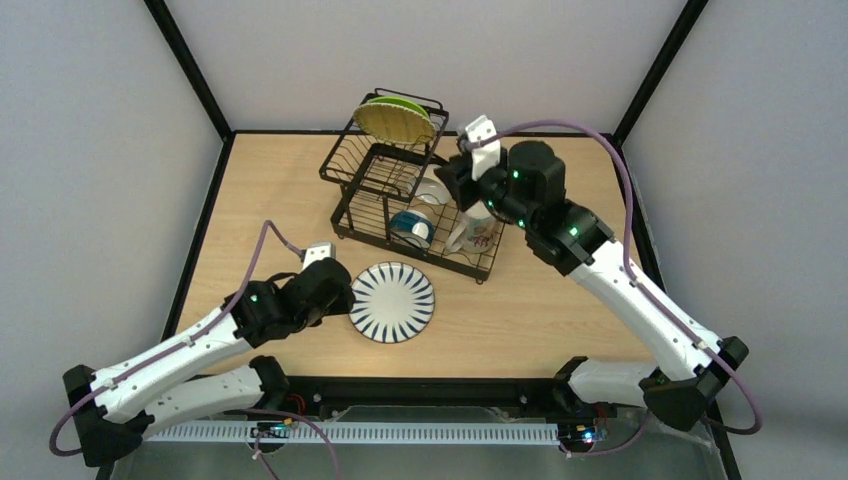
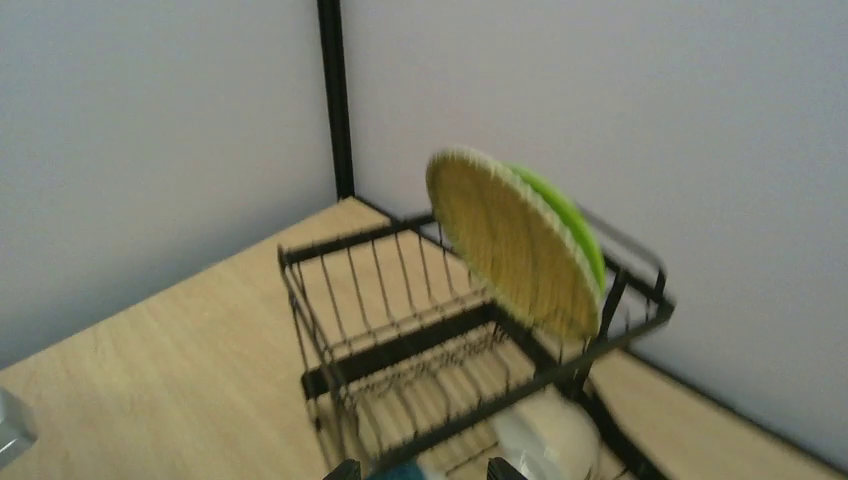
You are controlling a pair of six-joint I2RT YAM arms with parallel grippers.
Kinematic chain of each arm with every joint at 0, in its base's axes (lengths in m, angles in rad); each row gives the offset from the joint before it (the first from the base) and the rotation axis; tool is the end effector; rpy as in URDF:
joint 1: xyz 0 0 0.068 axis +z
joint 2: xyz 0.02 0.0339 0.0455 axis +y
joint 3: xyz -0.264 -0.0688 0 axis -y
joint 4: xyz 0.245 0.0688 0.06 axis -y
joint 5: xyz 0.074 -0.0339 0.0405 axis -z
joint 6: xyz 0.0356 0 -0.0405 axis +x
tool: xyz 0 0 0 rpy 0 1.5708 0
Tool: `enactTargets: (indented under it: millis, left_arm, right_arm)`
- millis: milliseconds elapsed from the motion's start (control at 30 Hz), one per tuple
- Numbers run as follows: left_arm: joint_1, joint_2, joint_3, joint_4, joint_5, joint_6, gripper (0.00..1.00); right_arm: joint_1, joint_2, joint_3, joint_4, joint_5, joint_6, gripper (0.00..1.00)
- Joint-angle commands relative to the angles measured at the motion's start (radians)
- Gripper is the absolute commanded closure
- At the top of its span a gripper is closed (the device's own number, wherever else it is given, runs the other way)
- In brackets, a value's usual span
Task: Load the mixed dishes into the dish rack
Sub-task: Grab the plate from the center of the board.
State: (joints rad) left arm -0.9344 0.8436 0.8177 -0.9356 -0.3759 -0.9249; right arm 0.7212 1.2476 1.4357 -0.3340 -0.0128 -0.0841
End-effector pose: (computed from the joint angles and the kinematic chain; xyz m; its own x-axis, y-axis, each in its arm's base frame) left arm 0.1010 -0.1147 0.2765 -0.7910 -0.1794 -0.5849 -0.0141 0.9611 -0.2758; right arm 0.2055 0.1813 0.4527 -0.0525 -0.1580 -0.9860 -0.6765 0.7319 -0.0813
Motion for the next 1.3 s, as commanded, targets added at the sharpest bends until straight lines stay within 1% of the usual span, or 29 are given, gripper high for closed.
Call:
enactTargets:
  millis: [0,133,233,367,467,767,900,1033,1100,1267]
  left_arm:
    - [0.006,0.025,-0.041,0.012,0.037,-0.054,0.01]
    - [0.006,0.026,-0.094,0.032,0.069,-0.091,0.01]
    - [0.006,0.001,-0.173,0.082,0.113,-0.127,0.01]
    - [0.006,-0.044,-0.27,0.155,0.159,-0.172,0.01]
    - [0.007,-0.075,-0.316,0.174,0.152,-0.187,0.01]
    - [0.009,-0.178,-0.409,0.152,0.127,-0.238,0.01]
    - [0.009,-0.221,-0.451,0.163,0.129,-0.261,0.01]
    - [0.009,-0.232,-0.489,0.196,0.127,-0.275,0.01]
    - [0.009,-0.228,-0.5,0.217,0.125,-0.279,0.01]
    - [0.009,-0.231,-0.52,0.262,0.096,-0.302,0.01]
  right_arm:
    - [0.019,-0.088,-0.166,-0.061,0.069,0.185,0.28]
    - [0.021,-0.162,-0.307,-0.086,0.085,0.304,0.28]
    - [0.021,-0.171,-0.377,-0.106,0.075,0.39,0.28]
    - [0.021,-0.184,-0.463,-0.107,0.079,0.456,0.27]
    - [0.021,-0.215,-0.531,-0.099,0.088,0.485,0.25]
    - [0.021,-0.217,-0.623,-0.128,0.082,0.576,0.25]
    - [0.021,-0.225,-0.659,-0.121,0.051,0.612,0.25]
    - [0.021,-0.235,-0.707,-0.114,0.018,0.657,0.25]
    - [0.021,-0.248,-0.736,-0.095,0.018,0.677,0.24]
    - [0.021,-0.252,-0.789,-0.047,-0.038,0.702,0.24]
